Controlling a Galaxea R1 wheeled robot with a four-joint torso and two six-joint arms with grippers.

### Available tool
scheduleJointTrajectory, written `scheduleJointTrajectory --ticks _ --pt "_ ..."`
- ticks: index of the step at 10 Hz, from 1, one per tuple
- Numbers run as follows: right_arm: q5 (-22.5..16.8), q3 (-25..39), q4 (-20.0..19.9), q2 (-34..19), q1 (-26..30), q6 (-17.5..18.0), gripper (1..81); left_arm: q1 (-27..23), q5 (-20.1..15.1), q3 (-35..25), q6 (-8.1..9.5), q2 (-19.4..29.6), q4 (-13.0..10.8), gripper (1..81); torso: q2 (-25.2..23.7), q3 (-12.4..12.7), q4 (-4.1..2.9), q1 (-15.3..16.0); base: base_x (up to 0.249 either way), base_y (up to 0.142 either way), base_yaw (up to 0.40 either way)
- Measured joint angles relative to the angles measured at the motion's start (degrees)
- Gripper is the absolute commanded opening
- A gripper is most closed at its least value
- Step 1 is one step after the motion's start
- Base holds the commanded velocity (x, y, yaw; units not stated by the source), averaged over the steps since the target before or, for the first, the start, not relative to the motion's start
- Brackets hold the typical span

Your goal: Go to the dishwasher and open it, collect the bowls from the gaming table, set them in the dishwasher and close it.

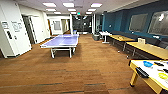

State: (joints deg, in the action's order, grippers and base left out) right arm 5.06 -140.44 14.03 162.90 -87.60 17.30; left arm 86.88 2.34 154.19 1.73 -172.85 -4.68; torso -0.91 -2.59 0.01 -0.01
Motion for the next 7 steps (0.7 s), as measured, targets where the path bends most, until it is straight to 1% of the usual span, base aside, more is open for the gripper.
scheduleJointTrajectory --ticks 3,4,6,7 --pt "0.0 0.0 0.0 0.1 0.0 0.0 81.1 0.0 0.0 0.0 0.0 0.0 0.0 81.1 0.0 0.0 0.0 0.0 0.241 0.0 0.0" --pt "0.0 -0.1 0.0 0.2 0.0 0.0 81.1 0.0 0.0 0.0 0.0 -0.1 0.0 81.1 0.0 0.0 0.0 0.0 0.191 0.0 0.0" --pt "0.3 -0.3 0.0 0.1 1.4 0.0 81.1 -1.0 0.3 0.0 -0.02 -0.1 0.0 81.1 0.1 0.0 0.0 0.1 0.094 0.0 0.0" --pt "0.8 -0.4 0.0 0.2 1.2 0.0 81.1 -0.6 0.5 0.0 0.0 -0.2 0.0 81.1 0.0 0.0 0.0 0.0 0.0 0.0 0.0"
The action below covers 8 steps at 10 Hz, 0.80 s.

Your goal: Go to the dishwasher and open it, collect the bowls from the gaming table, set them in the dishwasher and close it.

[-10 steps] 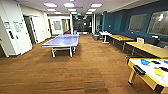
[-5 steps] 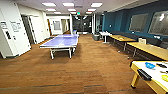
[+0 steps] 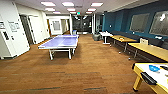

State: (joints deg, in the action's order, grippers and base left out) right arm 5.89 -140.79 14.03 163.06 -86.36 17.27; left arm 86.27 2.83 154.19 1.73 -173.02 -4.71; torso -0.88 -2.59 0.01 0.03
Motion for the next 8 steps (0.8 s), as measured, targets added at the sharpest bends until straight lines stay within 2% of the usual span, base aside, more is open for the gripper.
scheduleJointTrajectory --ticks 8 --pt "-0.5 0.0 0.1 0.0 -0.9 0.0 81.1 0.6 -0.5 0.0 0.0 0.0 0.0 81.1 0.0 0.0 0.0 -0.1 0.0 0.0 0.0"
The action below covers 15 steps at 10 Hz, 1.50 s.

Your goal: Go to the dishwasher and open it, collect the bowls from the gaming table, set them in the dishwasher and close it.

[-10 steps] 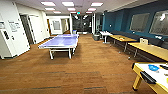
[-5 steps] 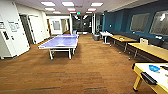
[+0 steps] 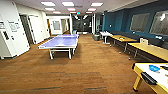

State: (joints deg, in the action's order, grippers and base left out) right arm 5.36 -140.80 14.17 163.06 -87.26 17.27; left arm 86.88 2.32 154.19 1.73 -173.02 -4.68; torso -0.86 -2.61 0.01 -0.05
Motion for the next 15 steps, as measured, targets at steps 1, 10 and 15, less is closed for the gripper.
scheduleJointTrajectory --ticks 1,10,15 --pt "0.0 0.0 0.0 0.0 -0.1 0.0 81.1 0.0 0.0 0.0 0.0 0.0 0.0 81.1 0.0 0.0 0.0 0.0 0.0 0.0 0.0" --pt "0.0 -0.2 0.0 0.3 0.0 0.0 81.1 0.1 0.0 0.0 0.0 0.0 0.0 81.1 0.0 0.0 0.0 0.0 0.0 0.0 -0.061" --pt "0.0 -0.4 0.0 0.4 -0.1 0.0 81.1 0.1 -0.1 0.0 0.0 0.0 0.0 81.1 0.0 0.0 0.0 0.0 0.0 0.0 -0.153"
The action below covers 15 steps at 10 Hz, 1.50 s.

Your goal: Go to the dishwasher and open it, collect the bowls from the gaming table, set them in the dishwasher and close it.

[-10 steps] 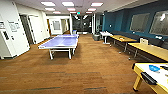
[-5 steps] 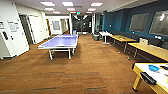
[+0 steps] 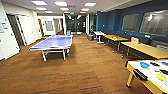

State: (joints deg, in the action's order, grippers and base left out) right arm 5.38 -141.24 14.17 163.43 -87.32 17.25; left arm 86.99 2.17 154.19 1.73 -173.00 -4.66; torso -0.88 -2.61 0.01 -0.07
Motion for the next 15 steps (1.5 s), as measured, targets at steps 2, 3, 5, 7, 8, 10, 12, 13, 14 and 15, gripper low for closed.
scheduleJointTrajectory --ticks 2,3,5,7,8,10,12,13,14,15 --pt "0.0 0.0 0.0 0.1 -0.1 0.0 81.1 0.0 0.0 0.0 0.0 -0.1 0.0 81.1 0.0 0.0 0.0 0.0 0.0 0.0 -0.196" --pt "0.0 0.0 0.0 0.1 -0.2 0.0 81.1 -0.1 0.0 0.0 0.0 -0.1 0.0 81.1 0.0 0.0 0.0 0.0 0.0 0.0 -0.205" --pt "0.1 -0.2 0.0 0.4 -0.3 0.0 81.1 -0.1 0.0 0.0 0.0 -0.1 0.0 81.1 0.0 0.0 0.0 0.0 0.0 0.0 -0.206" --pt "0.1 -0.3 0.0 0.7 -0.4 0.0 81.1 -0.1 0.0 0.0 0.0 -0.2 0.0 81.1 0.0 0.0 0.0 0.0 0.0 0.0 -0.207" --pt "0.0 -0.3 0.0 0.7 -0.4 -0.1 81.1 -0.1 0.0 0.0 0.0 -0.1 0.0 81.1 0.0 0.0 0.0 0.0 0.0 0.0 -0.211" --pt "0.0 -0.4 0.0 0.7 -0.4 0.0 81.1 -0.1 0.0 0.0 0.0 -0.2 0.0 81.1 0.0 0.0 0.0 0.0 0.0 0.0 -0.218" --pt "0.0 -0.4 0.0 0.7 -0.4 0.0 81.1 -0.1 0.0 0.0 0.0 -0.2 0.0 81.1 0.0 0.0 0.0 0.0 0.0 0.0 -0.22" --pt "0.0 -0.5 0.0 0.8 -0.4 0.0 81.1 -0.1 0.0 0.0 0.0 -0.2 0.0 81.1 0.0 0.0 0.0 0.0 0.0 0.0 -0.22" --pt "0.0 -0.5 0.0 0.7 -0.4 0.0 81.1 -0.1 0.0 0.0 0.0 -0.2 0.0 81.1 0.0 0.0 0.0 0.0 0.0 0.0 -0.221" --pt "0.0 -0.6 0.0 0.8 -0.4 0.0 81.1 -0.1 0.0 0.0 0.0 -0.2 0.0 81.1 0.0 0.0 0.0 0.0 0.0 0.0 -0.228"
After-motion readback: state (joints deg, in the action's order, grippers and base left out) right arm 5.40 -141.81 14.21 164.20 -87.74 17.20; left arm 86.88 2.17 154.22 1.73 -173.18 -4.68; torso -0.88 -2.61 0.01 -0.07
